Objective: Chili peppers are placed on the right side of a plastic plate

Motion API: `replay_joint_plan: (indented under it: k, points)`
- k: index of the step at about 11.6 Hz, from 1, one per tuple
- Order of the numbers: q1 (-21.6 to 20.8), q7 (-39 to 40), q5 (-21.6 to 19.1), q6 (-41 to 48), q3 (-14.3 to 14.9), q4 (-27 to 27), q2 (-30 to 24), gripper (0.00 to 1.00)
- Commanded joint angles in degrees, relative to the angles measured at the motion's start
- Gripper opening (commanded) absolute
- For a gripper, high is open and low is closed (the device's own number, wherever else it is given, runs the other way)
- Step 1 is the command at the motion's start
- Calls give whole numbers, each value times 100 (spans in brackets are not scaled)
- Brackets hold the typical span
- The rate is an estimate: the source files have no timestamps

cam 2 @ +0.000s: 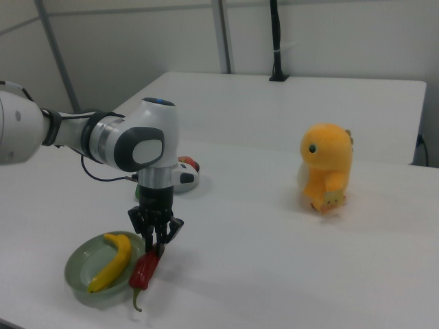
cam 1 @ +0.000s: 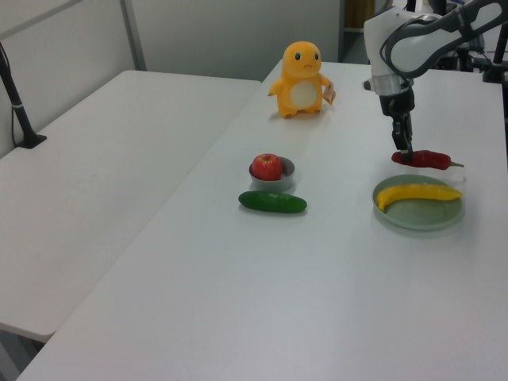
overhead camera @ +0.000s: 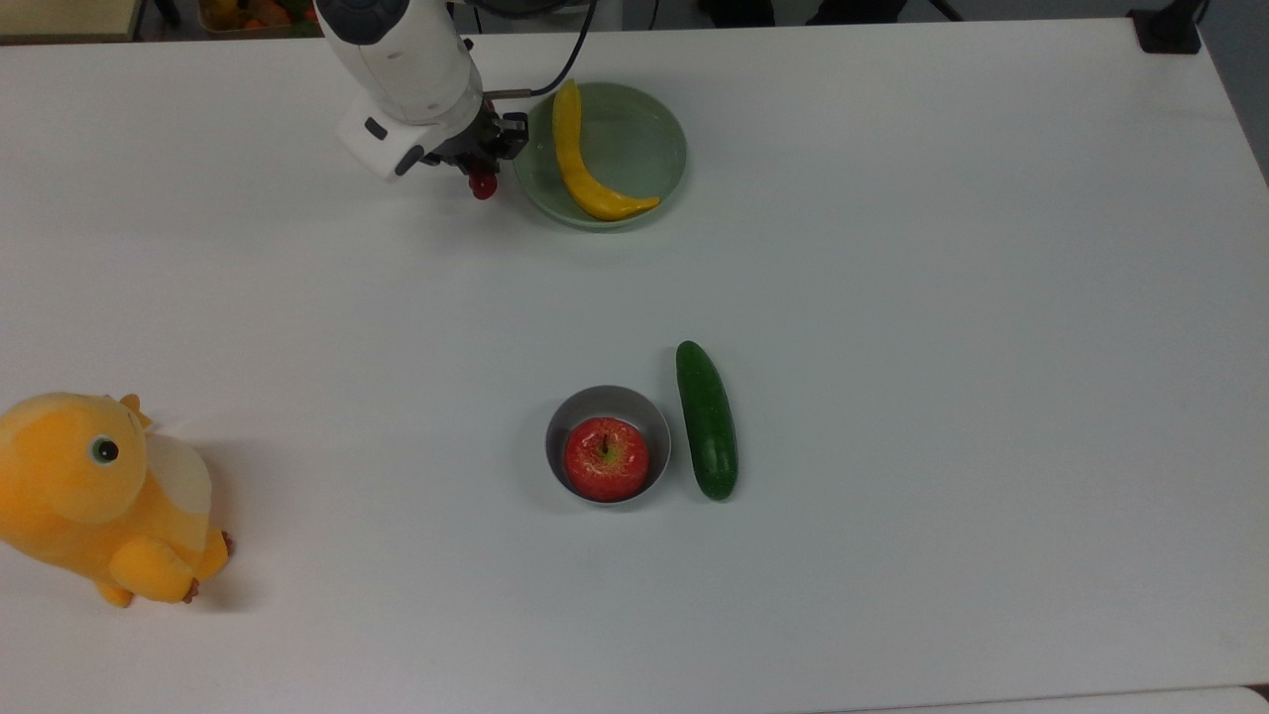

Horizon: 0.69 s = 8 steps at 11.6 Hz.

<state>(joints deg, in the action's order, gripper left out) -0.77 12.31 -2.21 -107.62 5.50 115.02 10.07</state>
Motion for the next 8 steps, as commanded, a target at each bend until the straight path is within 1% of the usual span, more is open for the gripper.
replay_joint_plan:
  k: [1,4,5,6,7,8]
  points:
    - [-11,17,-236,83,-93,-15,-58,14]
    - [-20,17,-254,57,-102,-15,-40,16]
    - [-20,17,-254,57,-102,-15,-41,19]
    - [-11,17,-254,66,-102,-15,-41,23]
    - [-11,17,-263,66,-102,-32,-32,35]
    - [-11,8,-350,74,-102,-50,-23,49]
